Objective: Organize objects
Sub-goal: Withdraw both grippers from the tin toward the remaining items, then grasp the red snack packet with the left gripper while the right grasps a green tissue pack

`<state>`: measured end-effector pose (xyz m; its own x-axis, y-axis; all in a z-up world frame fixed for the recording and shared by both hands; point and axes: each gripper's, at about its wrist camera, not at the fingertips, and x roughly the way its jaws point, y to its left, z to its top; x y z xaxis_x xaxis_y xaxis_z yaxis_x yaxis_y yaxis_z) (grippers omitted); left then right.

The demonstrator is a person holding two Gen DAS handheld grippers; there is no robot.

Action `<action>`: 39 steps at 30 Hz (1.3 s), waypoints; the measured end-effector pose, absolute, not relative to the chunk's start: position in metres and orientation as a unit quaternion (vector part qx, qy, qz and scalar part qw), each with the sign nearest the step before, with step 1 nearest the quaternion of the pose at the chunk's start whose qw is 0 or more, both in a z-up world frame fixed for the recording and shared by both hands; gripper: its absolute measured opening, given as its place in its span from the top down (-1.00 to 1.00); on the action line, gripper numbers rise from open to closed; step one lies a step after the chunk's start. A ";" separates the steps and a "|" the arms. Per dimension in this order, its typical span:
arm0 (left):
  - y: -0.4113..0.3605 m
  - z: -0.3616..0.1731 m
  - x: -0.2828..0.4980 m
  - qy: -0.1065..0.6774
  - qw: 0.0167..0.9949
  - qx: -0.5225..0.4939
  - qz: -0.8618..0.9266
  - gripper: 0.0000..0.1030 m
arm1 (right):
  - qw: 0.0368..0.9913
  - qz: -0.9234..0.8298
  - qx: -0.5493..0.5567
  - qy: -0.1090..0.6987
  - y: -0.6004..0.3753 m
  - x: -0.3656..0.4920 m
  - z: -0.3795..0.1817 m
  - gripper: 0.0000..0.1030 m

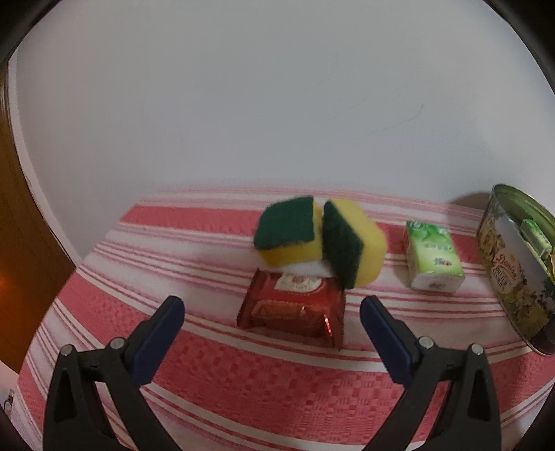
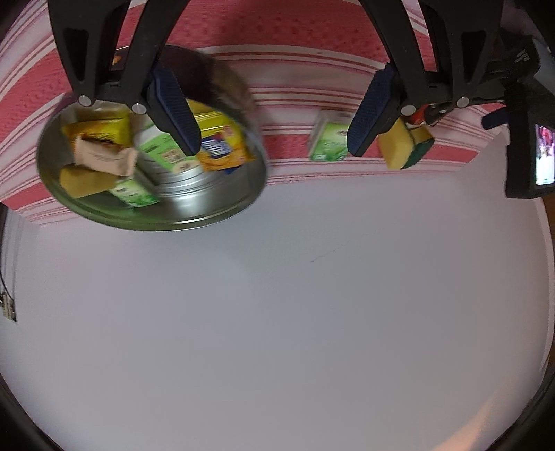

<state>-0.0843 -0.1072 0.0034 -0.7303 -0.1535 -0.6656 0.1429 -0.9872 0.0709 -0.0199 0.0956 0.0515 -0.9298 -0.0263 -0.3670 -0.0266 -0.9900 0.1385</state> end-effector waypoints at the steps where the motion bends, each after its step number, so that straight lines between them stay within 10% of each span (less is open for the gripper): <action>1: -0.108 0.001 -0.087 -0.003 0.077 0.365 -0.928 -0.99 | -0.002 0.979 -0.191 0.068 0.092 -0.022 0.051 -0.70; 7: -0.109 -0.009 -0.105 0.003 0.069 0.402 -0.913 -0.93 | -0.012 0.976 -0.208 0.064 0.083 -0.033 0.047 -0.70; 20: -0.121 -0.012 -0.110 0.046 0.057 0.423 -0.903 -0.05 | -0.027 0.967 -0.242 0.071 0.066 -0.051 0.041 -0.70; 39: -0.152 0.031 -0.093 0.069 0.125 0.308 -0.941 -0.05 | -0.026 0.926 -0.366 0.087 0.028 -0.144 0.011 -0.70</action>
<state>-0.0925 -0.1520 0.0309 -0.7792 -0.1936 -0.5961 0.2784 -0.9590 -0.0525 -0.1443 0.0283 0.0110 -0.7301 -0.1124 -0.6740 -0.0154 -0.9834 0.1807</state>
